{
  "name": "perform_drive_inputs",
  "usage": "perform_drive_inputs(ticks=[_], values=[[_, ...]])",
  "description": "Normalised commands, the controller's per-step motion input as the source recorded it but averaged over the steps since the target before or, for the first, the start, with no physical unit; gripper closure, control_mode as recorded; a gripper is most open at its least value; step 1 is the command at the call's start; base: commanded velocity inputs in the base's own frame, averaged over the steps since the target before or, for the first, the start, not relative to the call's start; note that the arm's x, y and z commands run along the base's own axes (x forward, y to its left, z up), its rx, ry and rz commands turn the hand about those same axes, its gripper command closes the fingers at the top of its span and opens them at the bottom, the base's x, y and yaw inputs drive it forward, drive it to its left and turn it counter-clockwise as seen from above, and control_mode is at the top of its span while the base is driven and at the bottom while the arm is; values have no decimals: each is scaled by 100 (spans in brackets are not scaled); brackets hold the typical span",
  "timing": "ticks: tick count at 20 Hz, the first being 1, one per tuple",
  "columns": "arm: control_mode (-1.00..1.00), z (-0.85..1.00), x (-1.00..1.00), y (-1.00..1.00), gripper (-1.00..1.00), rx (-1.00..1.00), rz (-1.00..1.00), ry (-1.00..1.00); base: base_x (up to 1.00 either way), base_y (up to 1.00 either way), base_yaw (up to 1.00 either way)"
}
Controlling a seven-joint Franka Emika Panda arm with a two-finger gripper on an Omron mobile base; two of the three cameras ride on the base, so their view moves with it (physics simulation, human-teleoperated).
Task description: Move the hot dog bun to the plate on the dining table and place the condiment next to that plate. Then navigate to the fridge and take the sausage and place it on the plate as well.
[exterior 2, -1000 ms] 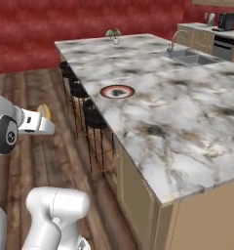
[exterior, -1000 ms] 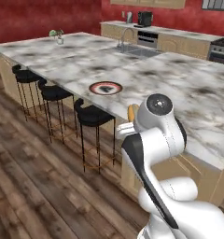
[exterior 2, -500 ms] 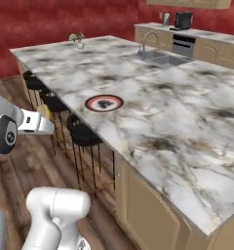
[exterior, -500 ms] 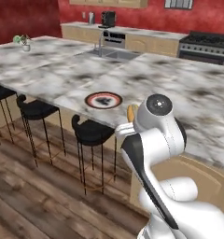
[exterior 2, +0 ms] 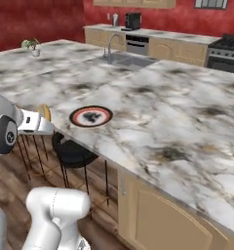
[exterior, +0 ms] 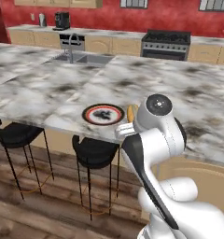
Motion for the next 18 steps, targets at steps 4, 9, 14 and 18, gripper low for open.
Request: perform_drive_inputs(ticks=[4, 9, 14, 18], values=[[100, 0, 0, 0, 100, 0, 0, 0, 38, 72, -47], [100, 0, 0, 0, 100, 0, 0, 0, 40, 58, -44], [100, 0, 0, 0, 100, 0, 0, 0, 41, 28, -32], [100, 0, 0, 0, 100, 0, 0, 0, 55, 42, -25]])
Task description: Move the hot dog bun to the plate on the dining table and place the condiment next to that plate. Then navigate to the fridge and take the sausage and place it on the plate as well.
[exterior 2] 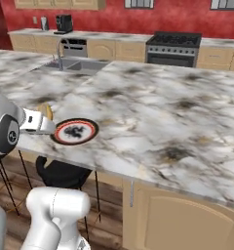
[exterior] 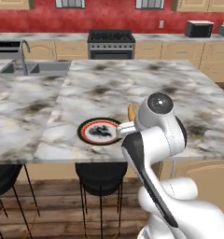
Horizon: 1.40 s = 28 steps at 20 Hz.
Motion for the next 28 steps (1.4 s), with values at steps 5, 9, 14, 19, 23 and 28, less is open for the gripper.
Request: perform_drive_inputs(ticks=[5, 9, 14, 19, 23, 28], values=[[100, 0, 0, 0, 100, 0, 0, 0, 56, 74, -28], [100, 0, 0, 0, 100, 0, 0, 0, 55, 49, -25], [-100, -4, 16, -1, 100, 2, 0, 3, 61, 8, -11], [-100, -40, 72, -19, 100, 11, 0, 24, 0, 0, 0], [-100, -55, 51, -11, 100, 7, 0, 34, 0, 0, 0], [-100, -59, 25, 0, 100, 0, 0, 20, 0, 0, 0]])
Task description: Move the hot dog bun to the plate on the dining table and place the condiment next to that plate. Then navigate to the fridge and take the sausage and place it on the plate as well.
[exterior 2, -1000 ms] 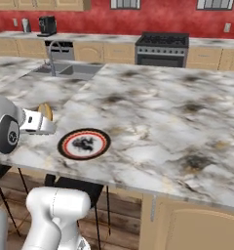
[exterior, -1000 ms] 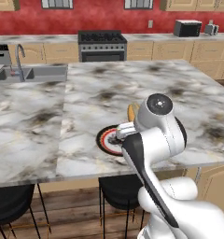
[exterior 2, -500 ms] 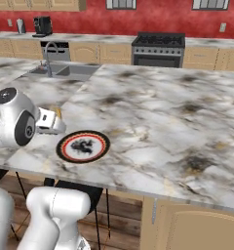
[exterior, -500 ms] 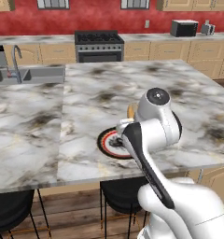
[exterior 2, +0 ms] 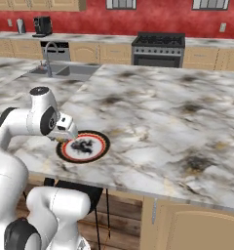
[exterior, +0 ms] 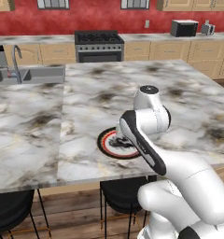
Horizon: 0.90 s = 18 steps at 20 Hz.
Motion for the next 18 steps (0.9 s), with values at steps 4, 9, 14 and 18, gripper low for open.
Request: perform_drive_inputs(ticks=[4, 9, 14, 18], values=[[-100, -62, 26, 0, 100, 0, 0, 2, 0, 0, 0], [-100, -66, 29, -10, 100, 0, 0, 0, 0, 0, 0], [-100, -39, 38, -3, 100, 0, 0, -3, 0, 0, 0], [-100, -29, 45, 0, 100, 1, 0, -2, 0, 0, 0]])
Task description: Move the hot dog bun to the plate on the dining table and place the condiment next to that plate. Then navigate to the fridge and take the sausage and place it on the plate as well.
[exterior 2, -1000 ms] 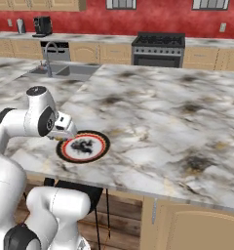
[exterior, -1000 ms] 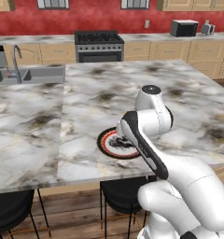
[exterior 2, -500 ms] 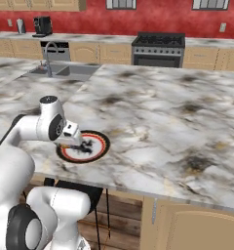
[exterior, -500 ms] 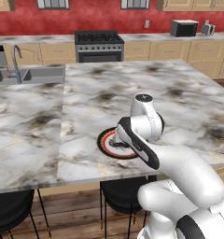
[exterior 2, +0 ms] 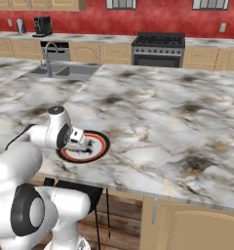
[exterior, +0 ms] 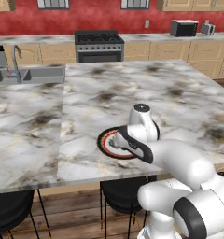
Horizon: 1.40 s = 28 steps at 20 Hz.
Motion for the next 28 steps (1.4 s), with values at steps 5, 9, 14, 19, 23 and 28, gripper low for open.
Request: perform_drive_inputs(ticks=[5, 9, 14, 19, 23, 28], values=[[-100, -28, 45, 0, 100, 0, 0, 0, 0, 0, 0], [-100, -23, 33, 0, 100, 1, 0, 0, 0, 0, 0], [-100, -24, 17, 0, 100, 0, 0, 0, 0, 0, 0], [-100, -28, 9, 0, 100, 0, 0, 0, 0, 0, 0], [-100, -25, 11, 0, 100, 0, 0, 0, 0, 0, 0], [-100, -25, 18, 0, 100, 0, 0, 0, 0, 0, 0]])
